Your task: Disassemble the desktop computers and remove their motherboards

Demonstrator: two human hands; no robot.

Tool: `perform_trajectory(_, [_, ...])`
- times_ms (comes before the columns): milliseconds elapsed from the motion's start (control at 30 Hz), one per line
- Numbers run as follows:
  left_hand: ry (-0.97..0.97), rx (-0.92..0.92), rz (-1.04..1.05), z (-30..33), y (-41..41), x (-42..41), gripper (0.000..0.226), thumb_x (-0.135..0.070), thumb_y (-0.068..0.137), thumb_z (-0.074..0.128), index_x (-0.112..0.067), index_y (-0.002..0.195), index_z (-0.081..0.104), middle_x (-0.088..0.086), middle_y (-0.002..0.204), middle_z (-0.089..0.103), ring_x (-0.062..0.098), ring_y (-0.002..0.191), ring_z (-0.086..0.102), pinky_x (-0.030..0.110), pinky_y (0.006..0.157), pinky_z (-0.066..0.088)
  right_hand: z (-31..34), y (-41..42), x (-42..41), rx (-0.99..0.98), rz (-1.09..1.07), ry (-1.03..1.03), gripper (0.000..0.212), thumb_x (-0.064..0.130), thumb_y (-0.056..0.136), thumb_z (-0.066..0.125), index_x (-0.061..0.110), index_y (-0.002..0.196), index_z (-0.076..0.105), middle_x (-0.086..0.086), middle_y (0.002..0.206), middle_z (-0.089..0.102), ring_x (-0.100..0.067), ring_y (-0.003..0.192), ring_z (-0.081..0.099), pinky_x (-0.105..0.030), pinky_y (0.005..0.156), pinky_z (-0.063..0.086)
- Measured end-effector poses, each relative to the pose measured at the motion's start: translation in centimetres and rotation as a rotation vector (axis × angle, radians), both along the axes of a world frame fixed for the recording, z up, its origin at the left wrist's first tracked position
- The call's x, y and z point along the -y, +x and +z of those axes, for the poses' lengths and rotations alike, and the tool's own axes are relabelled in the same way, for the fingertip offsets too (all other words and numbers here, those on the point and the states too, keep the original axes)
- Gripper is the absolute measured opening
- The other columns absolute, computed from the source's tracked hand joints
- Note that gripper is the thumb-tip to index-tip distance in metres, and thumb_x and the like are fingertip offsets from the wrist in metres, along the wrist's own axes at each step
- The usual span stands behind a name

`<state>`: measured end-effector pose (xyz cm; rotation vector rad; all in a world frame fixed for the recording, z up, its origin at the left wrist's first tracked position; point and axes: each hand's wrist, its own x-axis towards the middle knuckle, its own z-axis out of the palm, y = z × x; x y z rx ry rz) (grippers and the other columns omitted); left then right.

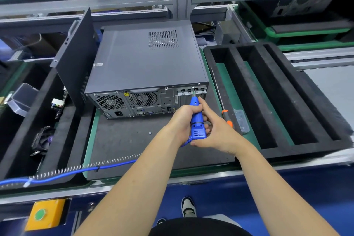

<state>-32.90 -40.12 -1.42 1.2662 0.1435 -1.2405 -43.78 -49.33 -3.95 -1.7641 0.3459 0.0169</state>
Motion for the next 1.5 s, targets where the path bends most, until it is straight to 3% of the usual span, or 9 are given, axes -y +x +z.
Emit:
perform_trajectory(200, [0.003, 0.019, -0.017, 0.3, 0.1, -0.2, 0.016, -0.018, 0.095, 0.059, -0.002, 0.094, 0.063, 0.008, 0.064, 0.062, 0.025, 0.052, 0.059, 0.033, 0.054, 0.055, -0.2, 0.1, 0.5, -0.027, 0.046, 0.030, 0.122, 0.014, 0.068, 0.085, 0.055, 0.152, 0.008, -0.004, 0.121, 0.064, -0.022, 0.098, 0.070, -0.029, 0.089, 0.057])
perform_trajectory(300, [0.021, 0.053, -0.042, 0.6, 0.2, -0.4, 0.014, -0.016, 0.096, 0.058, -0.005, 0.103, 0.062, 0.013, 0.082, 0.065, 0.026, 0.055, 0.060, 0.034, 0.056, 0.055, 0.0, 0.7, 0.7, 0.039, -0.122, 0.254, 0.066, 0.021, 0.093, 0.068, 0.033, 0.150, 0.036, -0.002, 0.123, 0.068, -0.014, 0.108, 0.068, -0.032, 0.086, 0.057])
perform_trajectory(400, [0.027, 0.053, -0.044, 0.7, 0.4, -0.6, 0.012, -0.017, 0.096, 0.057, -0.007, 0.097, 0.065, 0.009, 0.070, 0.065, 0.024, 0.052, 0.058, 0.035, 0.055, 0.056, 0.3, 2.9, 0.7, 0.034, -0.489, 0.248, 0.022, 0.026, 0.101, 0.056, 0.012, 0.106, 0.073, -0.005, 0.091, 0.075, -0.013, 0.074, 0.070, -0.027, 0.063, 0.057])
perform_trajectory(500, [0.048, 0.060, -0.047, 0.7, 0.4, -0.6, 0.015, -0.018, 0.097, 0.058, -0.006, 0.102, 0.065, 0.009, 0.070, 0.062, 0.024, 0.053, 0.058, 0.036, 0.058, 0.057, 0.6, 5.4, 1.1, -0.020, -0.609, 0.185, 0.025, 0.020, 0.097, 0.060, 0.004, 0.083, 0.072, -0.001, 0.065, 0.069, -0.014, 0.055, 0.062, -0.026, 0.051, 0.052])
perform_trajectory(833, [0.057, 0.065, -0.061, 0.1, 0.7, -0.6, 0.034, -0.019, 0.097, 0.058, -0.008, 0.129, 0.059, 0.011, 0.077, 0.058, 0.024, 0.052, 0.057, 0.035, 0.056, 0.056, 2.0, 9.6, 2.0, -0.097, -0.693, 0.135, 0.031, 0.024, 0.087, 0.070, -0.006, 0.080, 0.068, -0.004, 0.057, 0.058, -0.016, 0.049, 0.054, -0.024, 0.045, 0.044])
perform_trajectory(967, [0.052, 0.064, -0.072, 0.2, 0.8, -0.8, 0.030, -0.019, 0.097, 0.058, -0.009, 0.125, 0.060, 0.010, 0.075, 0.058, 0.024, 0.052, 0.056, 0.035, 0.058, 0.056, 1.8, 9.5, 1.7, -0.070, -0.695, 0.211, 0.016, 0.015, 0.086, 0.072, 0.004, 0.075, 0.069, -0.002, 0.060, 0.069, -0.017, 0.059, 0.067, -0.024, 0.046, 0.048])
perform_trajectory(1100, [0.072, 0.061, -0.107, 0.1, 0.9, -1.6, 0.016, -0.019, 0.097, 0.058, -0.012, 0.111, 0.057, 0.010, 0.074, 0.057, 0.024, 0.052, 0.056, 0.036, 0.058, 0.054, 1.9, 10.1, 1.0, -0.072, -0.788, 0.249, 0.008, 0.009, 0.077, 0.064, 0.005, 0.070, 0.065, -0.008, 0.060, 0.066, -0.021, 0.052, 0.053, -0.022, 0.044, 0.040])
perform_trajectory(1333, [0.052, 0.040, -0.167, -1.1, 0.5, -3.8, 0.010, -0.018, 0.097, 0.057, -0.012, 0.103, 0.052, 0.010, 0.072, 0.057, 0.024, 0.054, 0.054, 0.036, 0.058, 0.053, 1.0, 10.4, -0.6, -0.016, -0.872, 0.230, 0.012, 0.012, 0.079, 0.064, 0.002, 0.074, 0.069, -0.011, 0.062, 0.070, -0.019, 0.050, 0.066, -0.020, 0.043, 0.046])
perform_trajectory(1500, [0.116, 0.058, -0.171, -2.9, 0.9, -6.0, 0.018, -0.020, 0.095, 0.060, -0.012, 0.110, 0.056, 0.008, 0.070, 0.059, 0.024, 0.054, 0.056, 0.036, 0.056, 0.055, -2.3, 9.6, -2.0, -0.047, -0.701, 0.126, 0.020, 0.014, 0.080, 0.058, 0.005, 0.065, 0.067, -0.007, 0.058, 0.068, -0.019, 0.049, 0.064, -0.022, 0.043, 0.046])
